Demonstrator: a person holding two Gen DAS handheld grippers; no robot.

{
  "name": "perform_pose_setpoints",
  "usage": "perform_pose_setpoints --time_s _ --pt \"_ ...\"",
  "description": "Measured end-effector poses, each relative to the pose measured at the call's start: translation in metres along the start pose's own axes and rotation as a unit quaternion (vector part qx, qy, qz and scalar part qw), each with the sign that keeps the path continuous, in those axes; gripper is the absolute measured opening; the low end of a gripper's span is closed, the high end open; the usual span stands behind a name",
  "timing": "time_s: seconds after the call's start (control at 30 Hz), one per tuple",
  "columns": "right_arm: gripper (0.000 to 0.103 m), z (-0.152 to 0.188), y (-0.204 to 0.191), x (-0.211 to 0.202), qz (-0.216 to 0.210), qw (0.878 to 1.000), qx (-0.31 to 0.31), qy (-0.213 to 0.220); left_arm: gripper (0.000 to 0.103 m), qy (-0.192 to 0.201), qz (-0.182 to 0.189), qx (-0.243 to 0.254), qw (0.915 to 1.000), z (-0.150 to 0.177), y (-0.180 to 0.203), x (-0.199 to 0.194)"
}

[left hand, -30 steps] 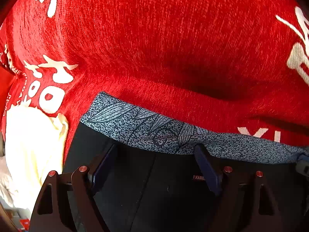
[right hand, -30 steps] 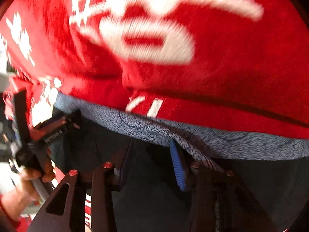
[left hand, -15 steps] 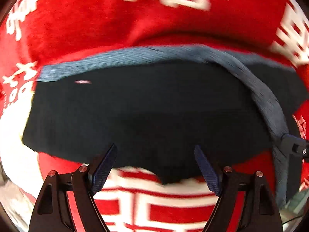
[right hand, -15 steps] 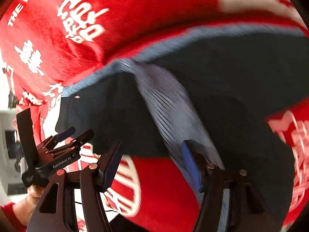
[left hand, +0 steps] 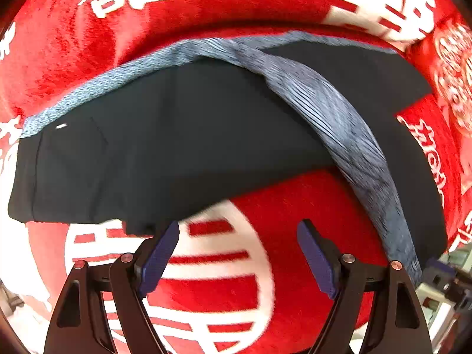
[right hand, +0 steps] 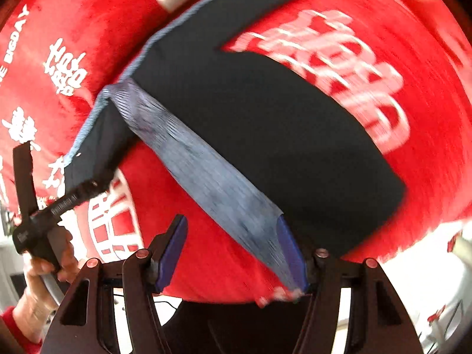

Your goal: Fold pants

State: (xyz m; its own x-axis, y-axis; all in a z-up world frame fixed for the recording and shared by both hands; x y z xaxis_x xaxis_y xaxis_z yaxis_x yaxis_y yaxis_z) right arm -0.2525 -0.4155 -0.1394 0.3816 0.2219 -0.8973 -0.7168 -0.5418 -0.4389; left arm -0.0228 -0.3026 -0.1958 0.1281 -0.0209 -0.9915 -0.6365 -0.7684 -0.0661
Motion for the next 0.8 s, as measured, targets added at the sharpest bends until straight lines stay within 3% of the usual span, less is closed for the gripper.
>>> perform_pose_setpoints --time_s 0.13,0.23,0.3,0.43,0.67,0.8 --pt "0.066 0.029 0.031 0.000 0.011 0.999 0.035 0.020 0.083 0.003 0.014 0.016 0.9998 0.024 0.027 -0.007" --pt "0.066 0.044 0.047 0.001 -0.003 0.998 0.054 0.033 0.083 0.013 0.019 0.032 0.9992 0.040 0.043 -0.016" --pt "0.066 0.050 0.054 0.001 -0.017 0.997 0.058 0.041 0.083 0.014 0.024 0.036 0.9989 0.041 0.029 -0.013" --pt "0.066 0.048 0.049 0.001 -0.061 0.996 0.043 0.054 0.083 0.011 0.032 0.036 0.9988 0.061 0.031 -0.018" --pt "0.066 0.028 0.038 0.012 -0.115 0.991 0.018 0.058 0.083 0.006 0.045 0.039 0.9982 0.067 0.039 -0.016" --pt "0.056 0.022 0.035 0.017 -0.166 0.985 0.000 0.040 0.083 -0.003 0.063 0.031 0.9975 0.053 0.056 -0.010"
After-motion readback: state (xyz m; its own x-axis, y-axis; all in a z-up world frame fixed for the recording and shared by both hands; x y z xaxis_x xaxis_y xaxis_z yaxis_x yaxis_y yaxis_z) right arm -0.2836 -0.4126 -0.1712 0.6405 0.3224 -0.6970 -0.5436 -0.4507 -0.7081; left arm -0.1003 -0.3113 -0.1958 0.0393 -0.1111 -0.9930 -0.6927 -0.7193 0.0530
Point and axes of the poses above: each gripper's, at about its wrist camera, not at the fingertips, and x roughly the way its jaws point, y to its right, z to its underside, the point moved 7 cm from there along x, roughly the way its jaws point, and after that the axes turned 7 degrees about -z, right-handed, at the moved point
